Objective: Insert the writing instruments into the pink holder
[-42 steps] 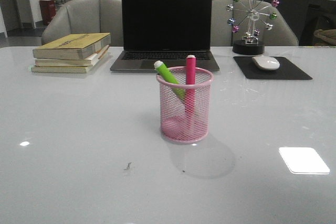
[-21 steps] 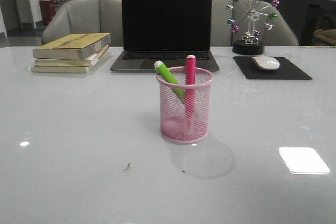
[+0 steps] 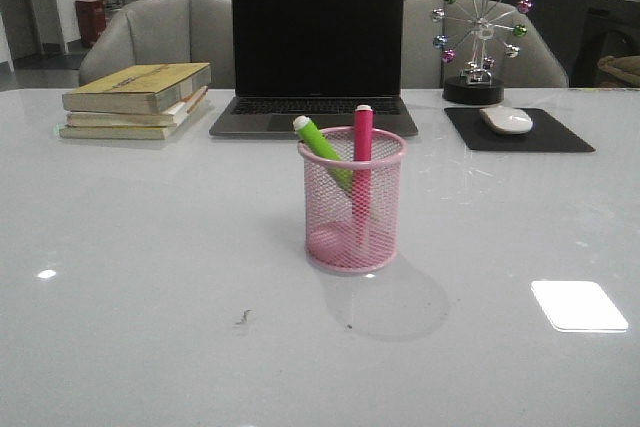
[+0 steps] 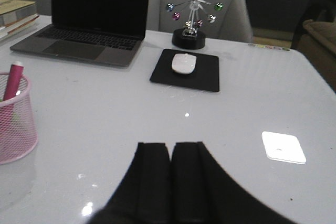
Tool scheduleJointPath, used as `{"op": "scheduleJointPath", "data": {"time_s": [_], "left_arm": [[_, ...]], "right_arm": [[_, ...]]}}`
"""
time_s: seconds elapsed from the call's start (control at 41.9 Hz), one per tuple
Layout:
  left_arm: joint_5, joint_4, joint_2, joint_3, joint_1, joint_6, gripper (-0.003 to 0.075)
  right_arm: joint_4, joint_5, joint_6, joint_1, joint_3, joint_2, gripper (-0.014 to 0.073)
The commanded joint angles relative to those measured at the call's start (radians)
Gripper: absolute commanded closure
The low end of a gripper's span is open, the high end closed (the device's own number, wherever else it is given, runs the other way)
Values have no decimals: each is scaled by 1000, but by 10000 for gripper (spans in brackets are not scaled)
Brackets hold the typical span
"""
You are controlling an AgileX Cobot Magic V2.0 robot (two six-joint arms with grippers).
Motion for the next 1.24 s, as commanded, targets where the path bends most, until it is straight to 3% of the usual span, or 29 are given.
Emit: {"op": "scheduleJointPath", "data": {"time_s": [0.0, 0.239, 1.219], "left_arm": [[-86, -11, -21, 5, -4, -7, 629], [-86, -11, -19, 5, -4, -7, 629], [-86, -11, -19, 5, -4, -7, 629]], "right_arm": [[28, -150, -7, -49, 41, -74, 537], [49, -219, -7, -65, 158, -161, 537], [50, -255, -7, -64, 156, -161, 537]]}}
